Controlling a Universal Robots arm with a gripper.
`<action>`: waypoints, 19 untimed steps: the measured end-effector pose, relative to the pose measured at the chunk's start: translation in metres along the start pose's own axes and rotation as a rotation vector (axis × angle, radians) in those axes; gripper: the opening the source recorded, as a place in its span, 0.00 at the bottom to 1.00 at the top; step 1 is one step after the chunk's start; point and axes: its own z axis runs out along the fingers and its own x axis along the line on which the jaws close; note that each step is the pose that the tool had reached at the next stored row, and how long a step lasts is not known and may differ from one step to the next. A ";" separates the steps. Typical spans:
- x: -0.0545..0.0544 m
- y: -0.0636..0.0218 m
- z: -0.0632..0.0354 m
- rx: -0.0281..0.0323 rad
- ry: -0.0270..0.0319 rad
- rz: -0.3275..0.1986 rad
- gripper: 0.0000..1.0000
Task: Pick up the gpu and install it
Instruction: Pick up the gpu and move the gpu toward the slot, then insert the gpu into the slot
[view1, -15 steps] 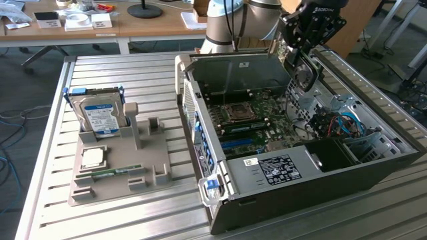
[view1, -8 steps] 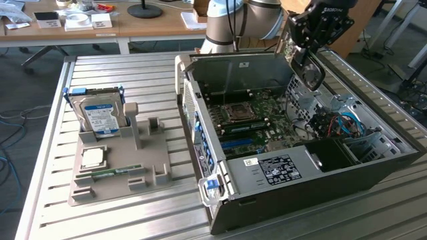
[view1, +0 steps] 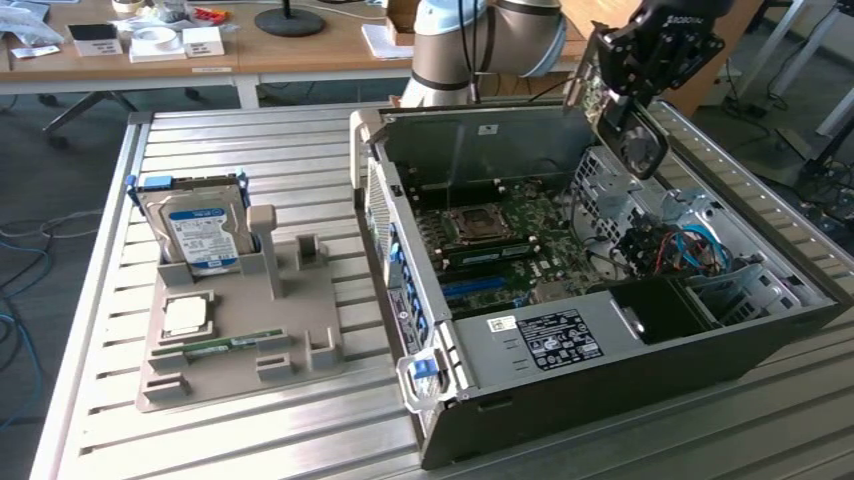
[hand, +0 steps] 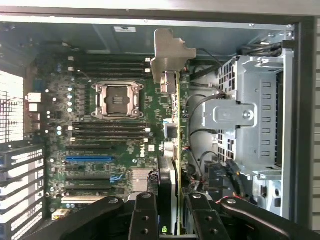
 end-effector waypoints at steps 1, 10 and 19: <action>-0.002 0.0000 0.0000 0.0001 0.0000 0.000 0.27; -0.003 0.0001 0.0001 0.0000 0.0000 0.000 0.27; -0.003 0.0001 0.0001 0.0000 0.0003 -0.004 0.27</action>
